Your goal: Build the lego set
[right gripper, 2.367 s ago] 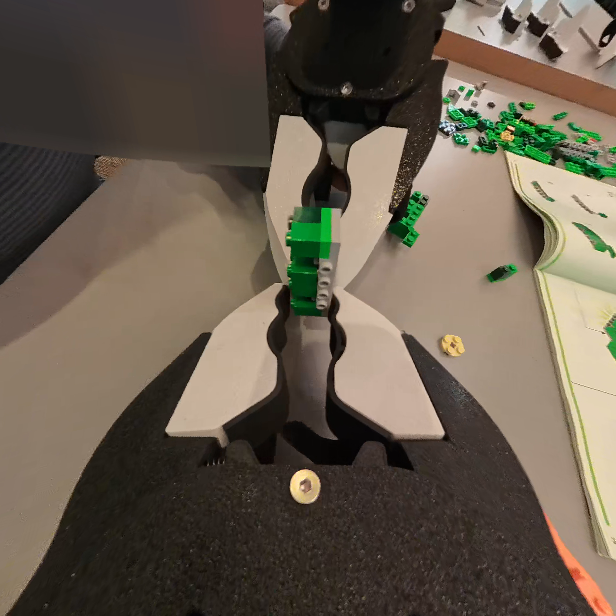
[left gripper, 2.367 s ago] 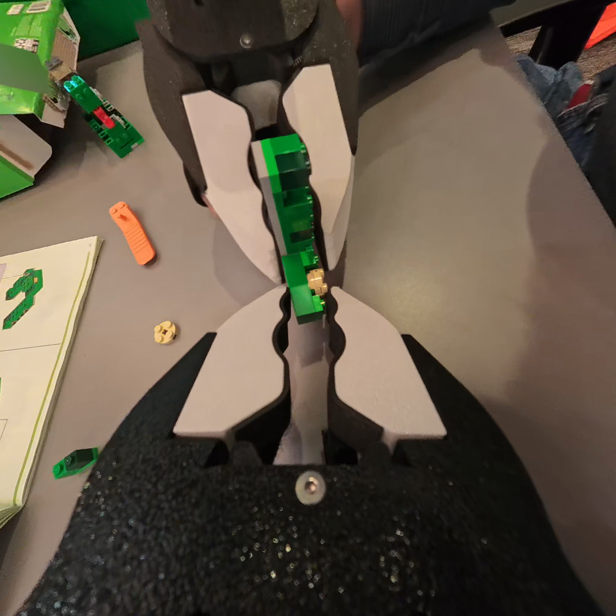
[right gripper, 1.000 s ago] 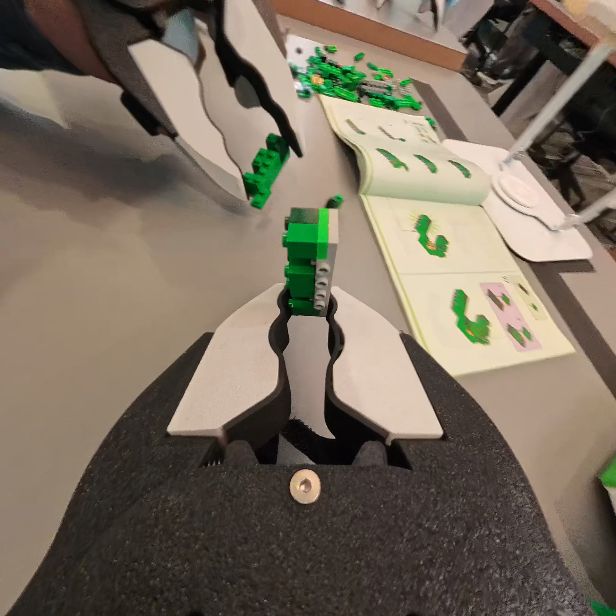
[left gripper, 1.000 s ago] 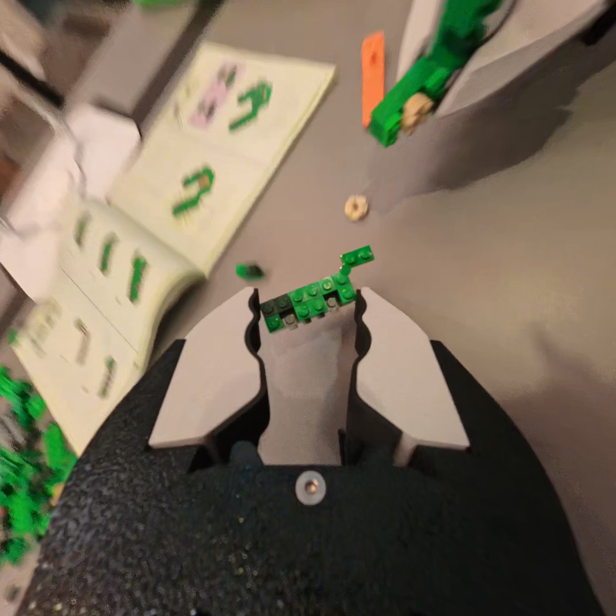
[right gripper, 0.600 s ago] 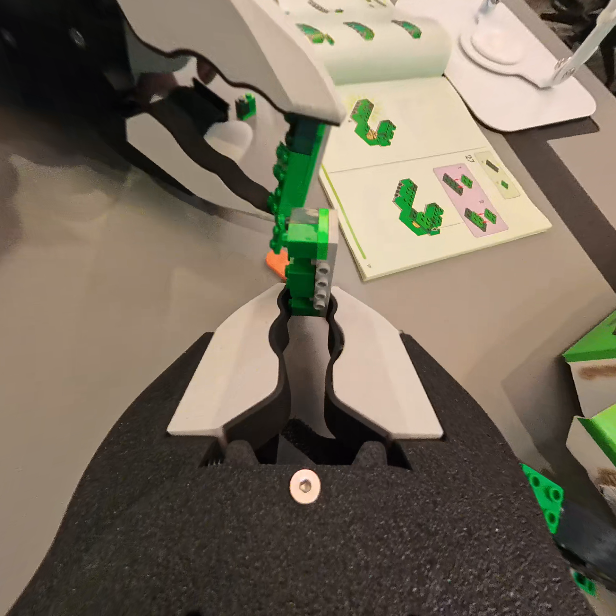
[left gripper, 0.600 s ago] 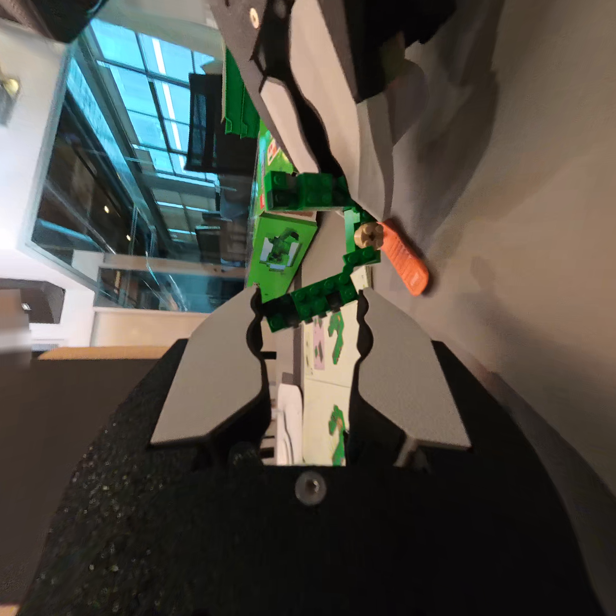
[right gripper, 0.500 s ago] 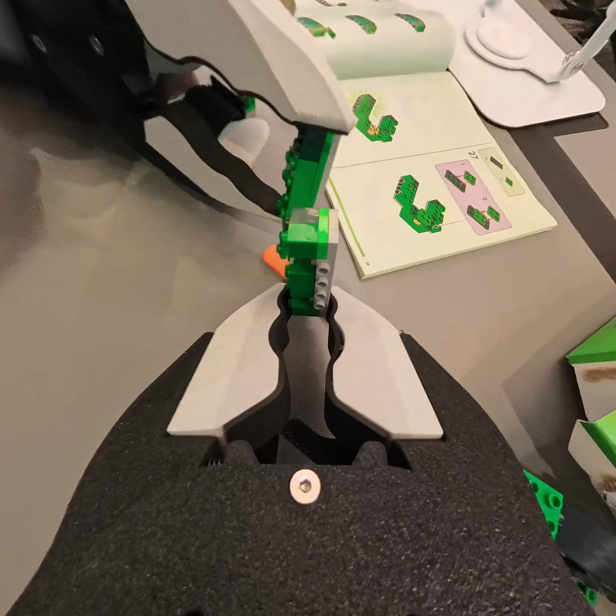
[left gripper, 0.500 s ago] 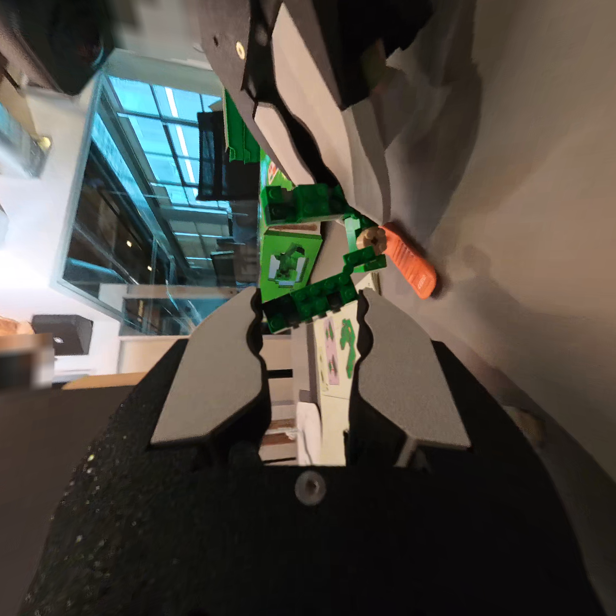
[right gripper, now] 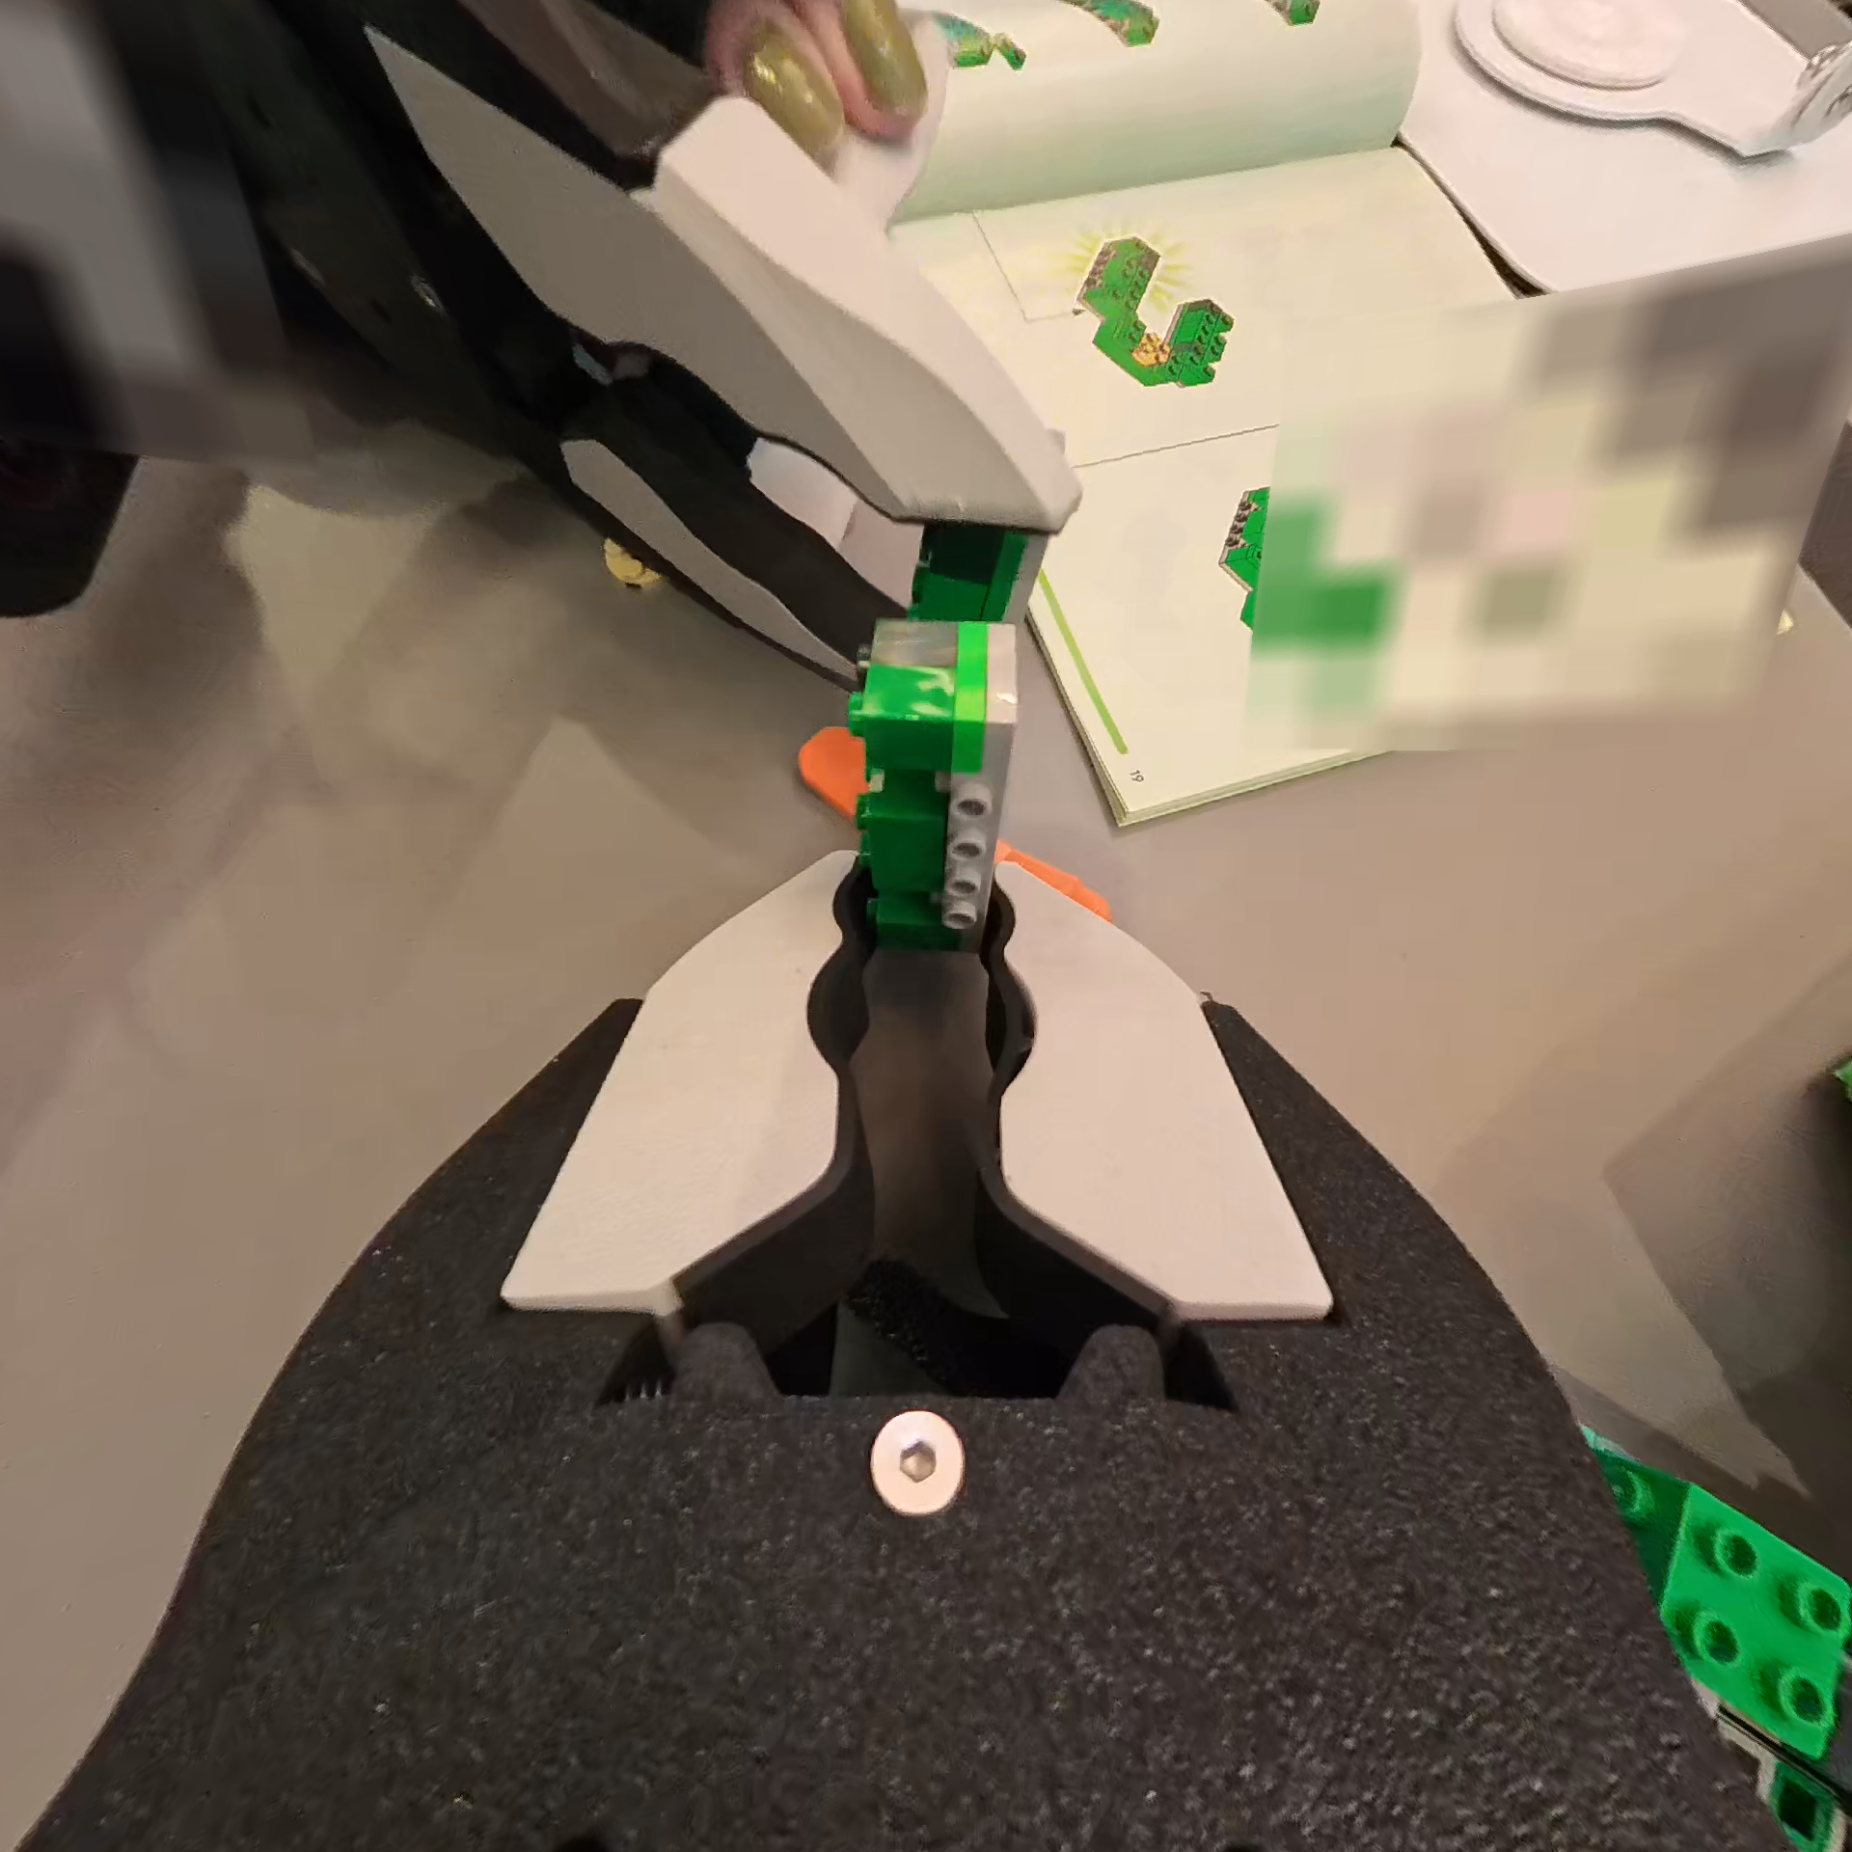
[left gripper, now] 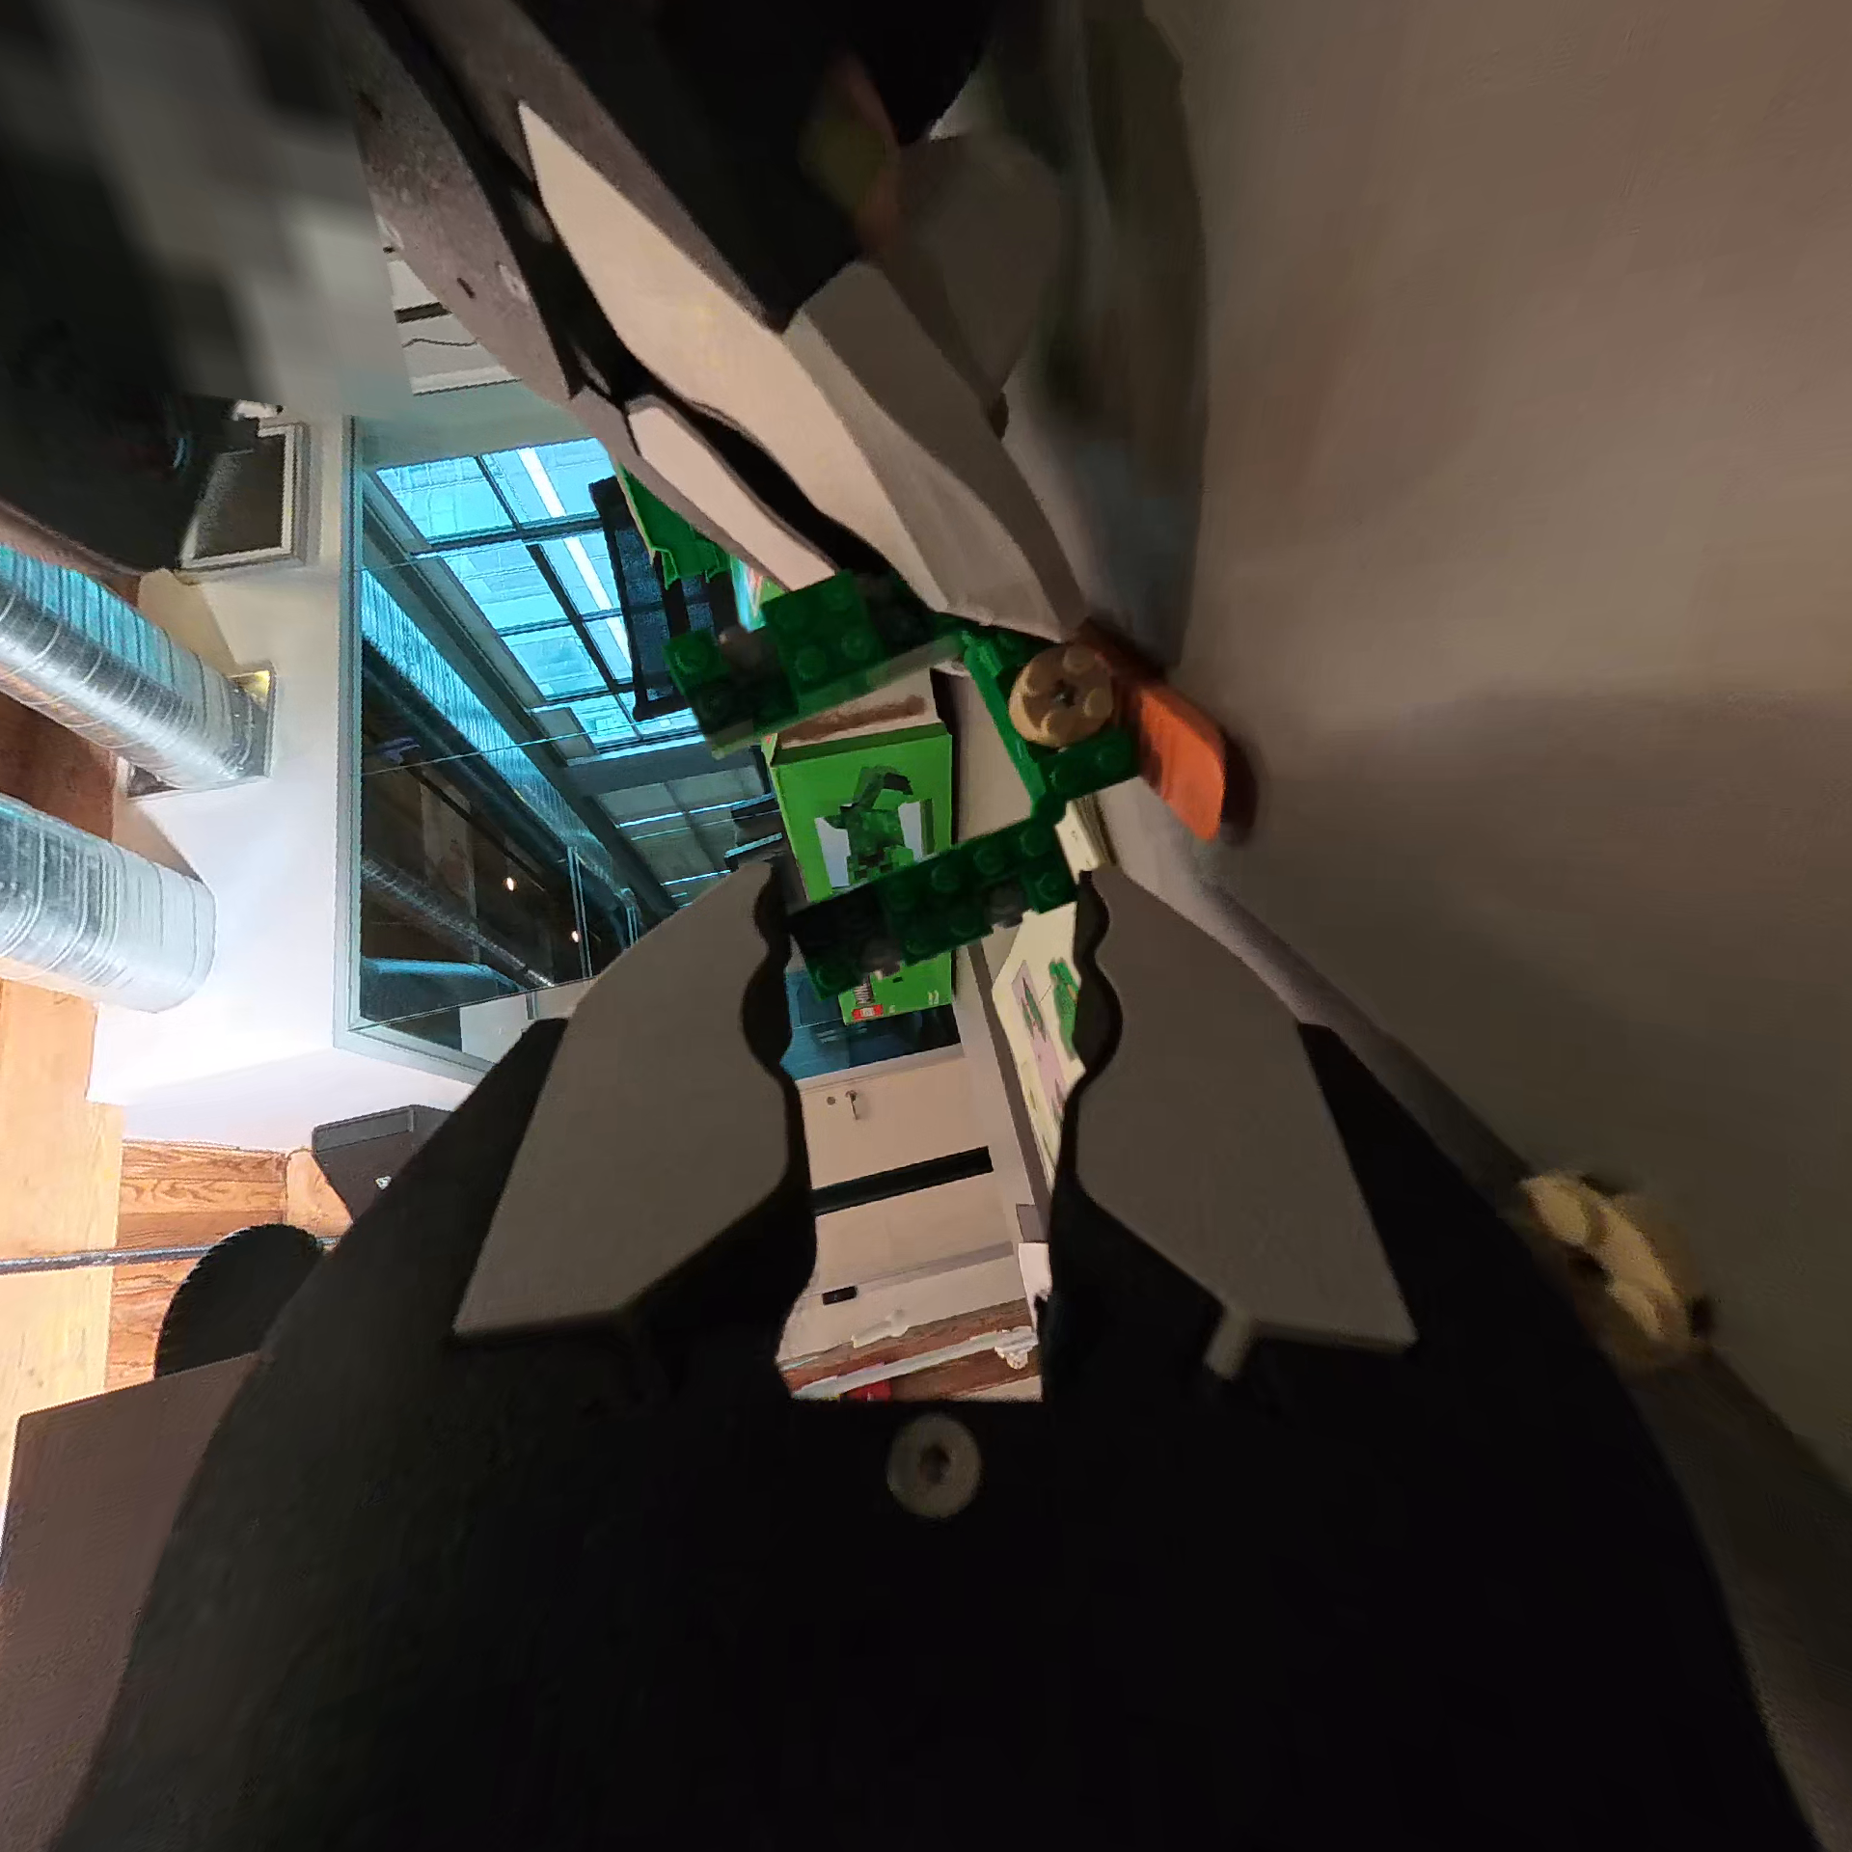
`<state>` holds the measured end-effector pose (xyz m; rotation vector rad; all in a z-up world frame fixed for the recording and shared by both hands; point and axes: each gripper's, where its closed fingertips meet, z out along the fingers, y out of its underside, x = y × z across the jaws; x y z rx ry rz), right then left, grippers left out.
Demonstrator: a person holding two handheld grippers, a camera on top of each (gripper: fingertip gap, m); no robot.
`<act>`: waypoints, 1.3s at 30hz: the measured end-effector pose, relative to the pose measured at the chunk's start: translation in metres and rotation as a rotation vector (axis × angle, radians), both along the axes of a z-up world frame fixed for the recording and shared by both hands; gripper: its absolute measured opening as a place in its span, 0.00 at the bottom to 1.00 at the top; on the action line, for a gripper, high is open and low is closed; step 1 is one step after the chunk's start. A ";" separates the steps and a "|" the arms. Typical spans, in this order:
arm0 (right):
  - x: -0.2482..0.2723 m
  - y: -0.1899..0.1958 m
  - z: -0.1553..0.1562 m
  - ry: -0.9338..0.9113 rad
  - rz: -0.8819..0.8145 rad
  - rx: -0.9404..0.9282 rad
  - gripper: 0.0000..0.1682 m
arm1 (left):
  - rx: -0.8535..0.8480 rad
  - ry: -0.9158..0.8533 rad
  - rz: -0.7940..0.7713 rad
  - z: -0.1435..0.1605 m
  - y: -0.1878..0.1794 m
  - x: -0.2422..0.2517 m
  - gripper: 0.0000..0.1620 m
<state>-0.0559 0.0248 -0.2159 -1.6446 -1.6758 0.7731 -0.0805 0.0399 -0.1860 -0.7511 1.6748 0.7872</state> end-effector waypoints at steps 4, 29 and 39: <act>0.000 0.000 -0.001 -0.007 -0.003 0.025 0.11 | 0.030 0.020 0.017 0.000 0.000 0.001 0.33; 0.001 -0.003 0.011 -0.028 -0.102 0.069 0.24 | 0.112 0.079 0.018 0.002 -0.001 0.004 0.33; -0.005 -0.005 0.003 -0.137 -0.147 0.118 0.25 | 0.117 0.084 0.019 0.002 -0.001 0.005 0.33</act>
